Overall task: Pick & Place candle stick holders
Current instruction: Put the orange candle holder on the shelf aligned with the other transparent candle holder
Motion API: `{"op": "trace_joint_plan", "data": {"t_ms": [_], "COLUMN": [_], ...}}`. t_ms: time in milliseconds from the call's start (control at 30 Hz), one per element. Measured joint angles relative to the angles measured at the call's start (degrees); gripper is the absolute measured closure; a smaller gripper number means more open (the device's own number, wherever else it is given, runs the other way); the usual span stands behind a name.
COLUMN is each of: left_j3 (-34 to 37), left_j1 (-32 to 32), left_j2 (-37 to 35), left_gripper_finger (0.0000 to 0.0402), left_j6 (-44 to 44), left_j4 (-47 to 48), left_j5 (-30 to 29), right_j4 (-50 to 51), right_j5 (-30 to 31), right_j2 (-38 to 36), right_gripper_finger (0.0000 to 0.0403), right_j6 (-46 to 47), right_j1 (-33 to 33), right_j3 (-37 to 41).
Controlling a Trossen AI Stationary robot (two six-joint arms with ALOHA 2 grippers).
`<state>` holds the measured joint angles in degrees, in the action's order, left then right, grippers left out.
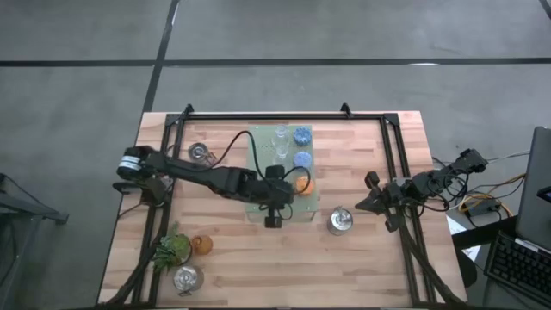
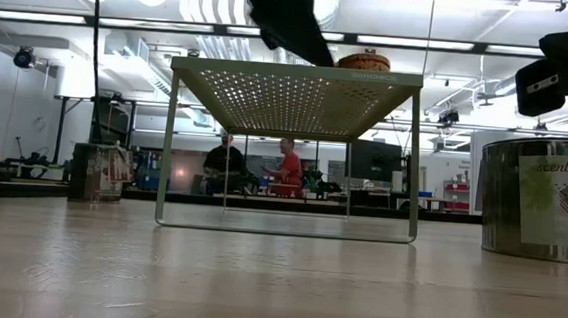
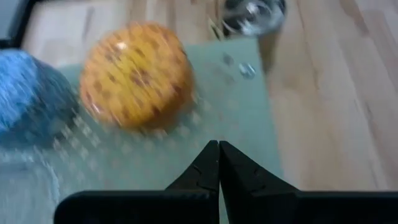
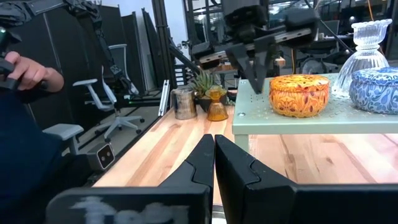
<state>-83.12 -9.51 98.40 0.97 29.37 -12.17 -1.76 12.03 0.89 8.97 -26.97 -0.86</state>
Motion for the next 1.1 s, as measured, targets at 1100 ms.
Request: {"op": "trace_joint_plan", "data": {"t_ms": [1100], "left_j3": [42.93], "left_j1": [-21.04], "left_j2": [-51.98], "left_gripper_finger": [0.0394], "left_j6": [-24.74], "left_j4": [-3.40], "left_j5": [0.19], "right_j4": [-0.03], "right_j5": [-0.01], "right_j2": [0.02], "right_gripper_finger": [0.0394], "right_j6": [0.00], "right_j1": [-0.01], "right_j3": [0.00]}}
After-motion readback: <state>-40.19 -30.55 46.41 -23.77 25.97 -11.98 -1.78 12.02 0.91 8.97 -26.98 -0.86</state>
